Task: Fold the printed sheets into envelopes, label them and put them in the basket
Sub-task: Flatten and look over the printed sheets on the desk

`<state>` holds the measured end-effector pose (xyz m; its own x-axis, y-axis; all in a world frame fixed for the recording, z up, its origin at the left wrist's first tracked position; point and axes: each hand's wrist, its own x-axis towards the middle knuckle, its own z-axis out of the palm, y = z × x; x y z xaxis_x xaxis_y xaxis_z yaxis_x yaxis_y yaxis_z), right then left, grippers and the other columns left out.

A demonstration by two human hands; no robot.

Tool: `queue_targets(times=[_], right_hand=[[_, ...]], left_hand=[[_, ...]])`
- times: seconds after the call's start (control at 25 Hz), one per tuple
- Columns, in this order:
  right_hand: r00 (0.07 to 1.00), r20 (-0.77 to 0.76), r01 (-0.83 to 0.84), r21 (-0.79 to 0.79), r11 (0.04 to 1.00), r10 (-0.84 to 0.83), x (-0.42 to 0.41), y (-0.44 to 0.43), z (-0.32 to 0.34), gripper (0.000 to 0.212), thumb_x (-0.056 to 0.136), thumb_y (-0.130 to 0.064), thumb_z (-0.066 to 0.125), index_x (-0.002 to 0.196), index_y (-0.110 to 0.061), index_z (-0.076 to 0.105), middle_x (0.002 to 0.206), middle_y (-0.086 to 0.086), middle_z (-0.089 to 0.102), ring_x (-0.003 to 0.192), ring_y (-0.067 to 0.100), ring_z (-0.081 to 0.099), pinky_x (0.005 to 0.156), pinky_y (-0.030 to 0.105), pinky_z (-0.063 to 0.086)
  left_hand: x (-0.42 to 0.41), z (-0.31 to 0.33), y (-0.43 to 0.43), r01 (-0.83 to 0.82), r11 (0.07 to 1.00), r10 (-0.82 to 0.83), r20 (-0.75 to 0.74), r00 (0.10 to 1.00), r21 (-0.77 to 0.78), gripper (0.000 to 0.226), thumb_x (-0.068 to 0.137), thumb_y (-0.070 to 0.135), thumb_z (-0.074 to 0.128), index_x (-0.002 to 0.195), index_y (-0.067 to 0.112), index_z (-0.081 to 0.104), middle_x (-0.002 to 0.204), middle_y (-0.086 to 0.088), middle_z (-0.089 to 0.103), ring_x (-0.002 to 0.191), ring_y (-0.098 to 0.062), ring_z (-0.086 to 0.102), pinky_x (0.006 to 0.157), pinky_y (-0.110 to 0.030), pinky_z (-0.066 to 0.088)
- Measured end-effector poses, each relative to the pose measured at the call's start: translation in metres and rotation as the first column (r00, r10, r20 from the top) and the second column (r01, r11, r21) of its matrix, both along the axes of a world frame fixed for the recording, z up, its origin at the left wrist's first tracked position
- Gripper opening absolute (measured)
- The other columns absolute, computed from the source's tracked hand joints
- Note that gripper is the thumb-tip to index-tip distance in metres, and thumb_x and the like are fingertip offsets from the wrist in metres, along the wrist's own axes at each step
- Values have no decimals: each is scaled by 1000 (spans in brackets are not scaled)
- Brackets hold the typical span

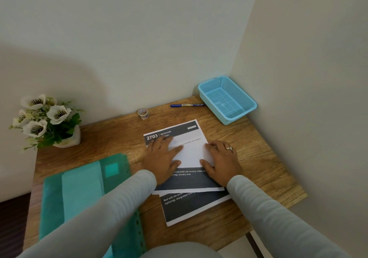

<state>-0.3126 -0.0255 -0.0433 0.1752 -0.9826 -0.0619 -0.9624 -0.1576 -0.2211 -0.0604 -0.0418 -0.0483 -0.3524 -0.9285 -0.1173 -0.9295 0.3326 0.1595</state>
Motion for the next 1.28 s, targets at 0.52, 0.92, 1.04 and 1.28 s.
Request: queue_targets(times=[0.52, 0.92, 1.04, 1.28], right_hand=[[999, -45, -2, 36, 999, 4, 17, -6, 5, 61, 96, -57, 49, 146, -22, 47, 150, 2, 43, 138, 27, 39, 119, 48, 29], [982, 35, -186, 65, 980, 184, 83, -9, 9, 61, 98, -51, 55, 149, -21, 44, 153, 3, 40, 140, 29, 37, 118, 46, 29], [995, 59, -90, 97, 991, 84, 43, -15, 10, 69, 92, -60, 59, 150, -26, 45, 152, -3, 40, 140, 26, 34, 118, 45, 27], [998, 66, 3, 179, 984, -15, -3, -26, 21, 78, 81, -65, 73, 146, -29, 49, 149, -5, 43, 137, 26, 39, 114, 45, 35]], left_hand=[[71, -9, -4, -145, 987, 148, -47, 988, 72, 64, 91, 73, 48, 150, 51, 37, 168, 6, 19, 154, -28, 8, 122, -55, 4], [65, -2, -2, -153, 984, 154, -10, 988, 91, 67, 92, 72, 47, 153, 49, 32, 169, 7, 16, 155, -27, 7, 123, -54, 6], [66, 0, -3, -152, 984, 154, -13, 988, 95, 68, 92, 72, 46, 153, 47, 33, 168, 8, 18, 154, -26, 10, 123, -53, 7], [54, 11, -7, -93, 989, 83, 83, 993, 115, 82, 87, 77, 49, 156, 36, 33, 167, 7, 22, 153, -24, 17, 124, -47, 9]])
